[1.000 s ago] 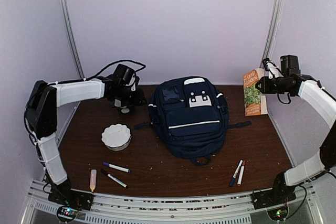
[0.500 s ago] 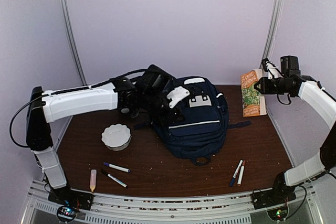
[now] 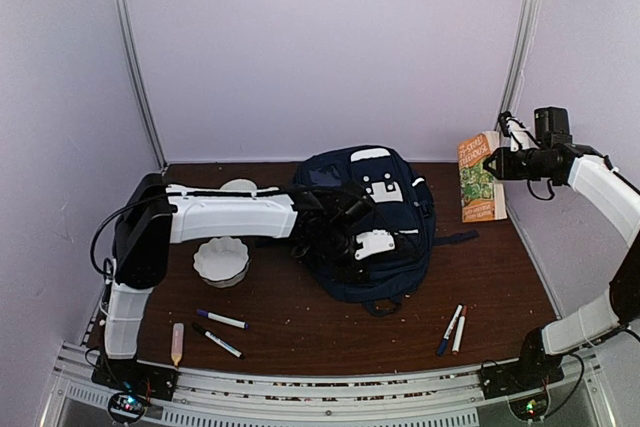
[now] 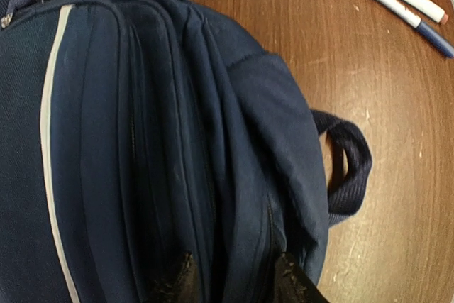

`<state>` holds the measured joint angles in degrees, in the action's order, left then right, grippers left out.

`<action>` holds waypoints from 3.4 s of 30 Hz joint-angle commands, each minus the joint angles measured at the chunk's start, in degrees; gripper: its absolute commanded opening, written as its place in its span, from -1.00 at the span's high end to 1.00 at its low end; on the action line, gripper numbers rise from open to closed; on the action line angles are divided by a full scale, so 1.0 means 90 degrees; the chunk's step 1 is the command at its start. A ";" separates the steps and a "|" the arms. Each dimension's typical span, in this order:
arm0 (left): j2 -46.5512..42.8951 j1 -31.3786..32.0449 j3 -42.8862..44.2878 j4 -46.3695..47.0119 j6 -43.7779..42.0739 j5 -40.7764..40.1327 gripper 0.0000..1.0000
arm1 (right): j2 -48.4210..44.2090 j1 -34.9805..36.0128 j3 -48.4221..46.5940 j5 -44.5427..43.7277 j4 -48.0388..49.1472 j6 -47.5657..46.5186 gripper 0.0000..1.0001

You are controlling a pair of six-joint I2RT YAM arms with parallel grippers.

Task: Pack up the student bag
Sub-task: Pick up the largest pocket of the bag, then place the book in the largest pocket of the bag.

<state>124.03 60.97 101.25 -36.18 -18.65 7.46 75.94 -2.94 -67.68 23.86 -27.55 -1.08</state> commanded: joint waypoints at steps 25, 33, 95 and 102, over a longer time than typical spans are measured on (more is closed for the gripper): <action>0.0903 0.0110 0.1084 -0.0658 -0.0709 -0.0580 0.34 | -0.0284 -0.0044 0.0059 0.0131 0.0547 0.0101 1.00; 0.0269 0.0110 0.0450 0.0481 -0.0598 -0.1682 0.99 | -0.0357 -0.0143 -0.0190 0.0204 0.0294 0.0161 1.00; -0.0344 -0.1127 0.2799 0.3253 0.1521 -0.1347 1.00 | 0.3205 0.1741 0.0518 0.4518 0.4095 0.4727 1.00; -0.0655 -0.1010 0.2449 0.3277 0.1349 -0.1336 1.00 | 0.3956 0.1685 -0.0070 0.4108 0.4656 0.5031 1.00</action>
<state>124.53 51.03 123.48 -16.45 -5.67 -4.91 108.92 12.80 -63.75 63.88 5.85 40.84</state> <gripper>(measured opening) 0.014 0.201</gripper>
